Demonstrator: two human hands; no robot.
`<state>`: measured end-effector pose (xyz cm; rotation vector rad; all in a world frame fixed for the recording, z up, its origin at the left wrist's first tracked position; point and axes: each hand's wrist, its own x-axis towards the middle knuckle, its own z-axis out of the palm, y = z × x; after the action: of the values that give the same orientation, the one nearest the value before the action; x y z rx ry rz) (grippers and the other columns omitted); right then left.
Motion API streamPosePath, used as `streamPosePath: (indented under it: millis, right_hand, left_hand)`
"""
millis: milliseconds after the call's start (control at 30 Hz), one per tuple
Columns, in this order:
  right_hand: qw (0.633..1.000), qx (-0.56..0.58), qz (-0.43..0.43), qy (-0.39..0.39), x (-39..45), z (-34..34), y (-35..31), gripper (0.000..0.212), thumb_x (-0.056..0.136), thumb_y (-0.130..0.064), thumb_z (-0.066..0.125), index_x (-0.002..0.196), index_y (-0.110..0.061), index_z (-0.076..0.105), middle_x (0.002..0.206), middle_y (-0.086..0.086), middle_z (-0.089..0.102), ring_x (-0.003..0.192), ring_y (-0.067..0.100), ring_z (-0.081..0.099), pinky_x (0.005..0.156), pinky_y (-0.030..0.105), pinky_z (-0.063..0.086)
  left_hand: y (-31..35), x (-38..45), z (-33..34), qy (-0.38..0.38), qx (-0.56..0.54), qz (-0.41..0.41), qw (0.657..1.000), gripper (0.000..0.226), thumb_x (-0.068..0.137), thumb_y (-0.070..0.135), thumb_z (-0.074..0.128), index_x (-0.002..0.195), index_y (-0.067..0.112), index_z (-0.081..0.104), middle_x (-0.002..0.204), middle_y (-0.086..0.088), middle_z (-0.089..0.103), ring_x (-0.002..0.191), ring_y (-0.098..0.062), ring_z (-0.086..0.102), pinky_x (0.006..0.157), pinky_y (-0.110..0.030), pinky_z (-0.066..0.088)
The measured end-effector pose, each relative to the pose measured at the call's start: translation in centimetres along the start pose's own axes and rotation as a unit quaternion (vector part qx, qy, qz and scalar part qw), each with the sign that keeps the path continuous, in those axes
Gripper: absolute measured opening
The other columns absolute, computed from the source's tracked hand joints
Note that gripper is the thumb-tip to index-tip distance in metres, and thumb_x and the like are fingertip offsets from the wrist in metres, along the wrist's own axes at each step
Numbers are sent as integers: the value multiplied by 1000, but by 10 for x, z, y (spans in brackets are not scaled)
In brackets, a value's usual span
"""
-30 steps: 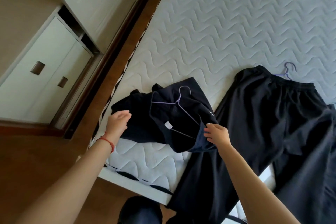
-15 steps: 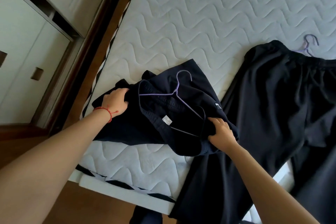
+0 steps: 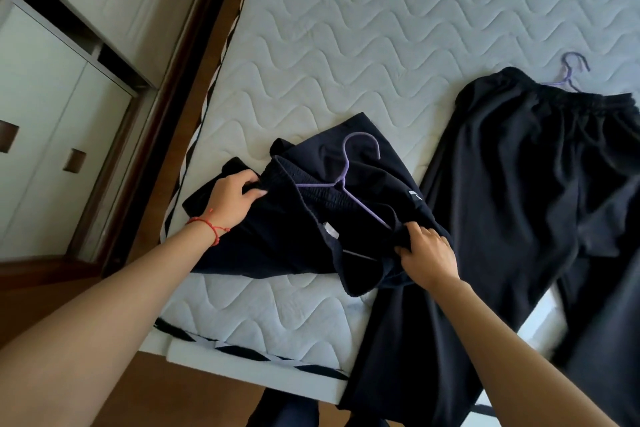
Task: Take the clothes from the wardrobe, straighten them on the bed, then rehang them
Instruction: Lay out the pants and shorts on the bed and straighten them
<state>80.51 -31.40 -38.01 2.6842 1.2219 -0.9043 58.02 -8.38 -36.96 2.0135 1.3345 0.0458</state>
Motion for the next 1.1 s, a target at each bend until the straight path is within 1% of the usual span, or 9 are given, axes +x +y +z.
streamPosePath:
  millis: [300, 400, 467, 600, 667, 700, 767, 1000, 1100]
  right_hand:
    - [979, 161, -100, 81, -60, -93, 3, 62, 74, -20, 53, 133, -21, 35, 122, 8, 54, 113, 27, 48, 80, 29, 35]
    - [974, 156, -132, 102, -86, -127, 6, 71, 66, -27, 50, 135, -26, 31, 122, 6, 52, 111, 27, 49, 82, 33, 41]
    - [970, 133, -157, 130, -106, -146, 10, 65, 75, -28, 59, 135, -27, 33, 118, 5, 52, 110, 26, 50, 87, 35, 42]
    - [943, 105, -194, 248, -153, -183, 19, 48, 85, -38, 60, 128, -22, 47, 103, 7, 55, 101, 29, 53, 86, 40, 44]
    - [914, 120, -206, 328, -180, -201, 27, 36, 88, -33, 59, 118, -13, 57, 96, 11, 59, 95, 32, 55, 81, 39, 44]
    - [897, 129, -210, 367, -194, -212, 32, 30, 88, -28, 59, 110, -8, 60, 93, 12, 60, 91, 33, 56, 77, 38, 44]
    - [872, 142, -207, 421, -222, -235, 42, 22, 88, -22, 59, 100, -4, 62, 89, 13, 59, 86, 35, 56, 74, 38, 44]
    - [826, 206, -166, 498, -314, -312, 67, 18, 89, -22, 57, 95, -6, 63, 94, 7, 59, 88, 27, 55, 81, 38, 43]
    - [814, 236, -148, 510, -349, -334, 81, 15, 89, -24, 57, 92, -10, 64, 86, -1, 59, 80, 17, 51, 71, 29, 36]
  left_hand:
    - [42, -51, -82, 59, -68, 40, 995, 17, 83, 10, 65, 96, -1, 65, 95, -16, 67, 93, -30, 61, 83, -33, 45]
    - [69, -81, -109, 86, -90, 73, 989, 9, 83, 8, 63, 82, 17, 64, 79, 3, 63, 84, -14, 62, 74, -15, 45]
    - [89, -107, -127, 119, -101, 87, 984, 29, 83, 7, 63, 72, 33, 56, 73, 17, 58, 71, 9, 58, 65, 1, 39]
    - [133, -163, -155, 177, -149, 110, 966, 28, 83, 5, 63, 74, 31, 56, 73, 19, 55, 65, 16, 57, 65, 1, 41]
    - [157, -189, -164, 191, -163, 133, 959, 14, 83, 5, 62, 84, 18, 63, 76, 10, 56, 70, 12, 58, 71, -5, 43]
    - [171, -203, -170, 198, -167, 145, 955, 10, 83, 5, 62, 91, 10, 66, 77, 8, 58, 79, 0, 60, 78, -15, 44]
    - [198, -228, -181, 215, -176, 175, 945, 19, 83, 7, 63, 101, 1, 66, 79, 8, 60, 89, -17, 57, 83, -29, 43]
    - [271, -287, -215, 269, -180, 244, 914, 25, 83, 10, 64, 106, 0, 67, 105, -15, 68, 96, -24, 61, 90, -29, 44]
    - [283, -307, -233, 291, -168, 257, 906, 25, 83, 9, 63, 106, -1, 67, 106, -18, 68, 95, -21, 60, 84, -14, 45]
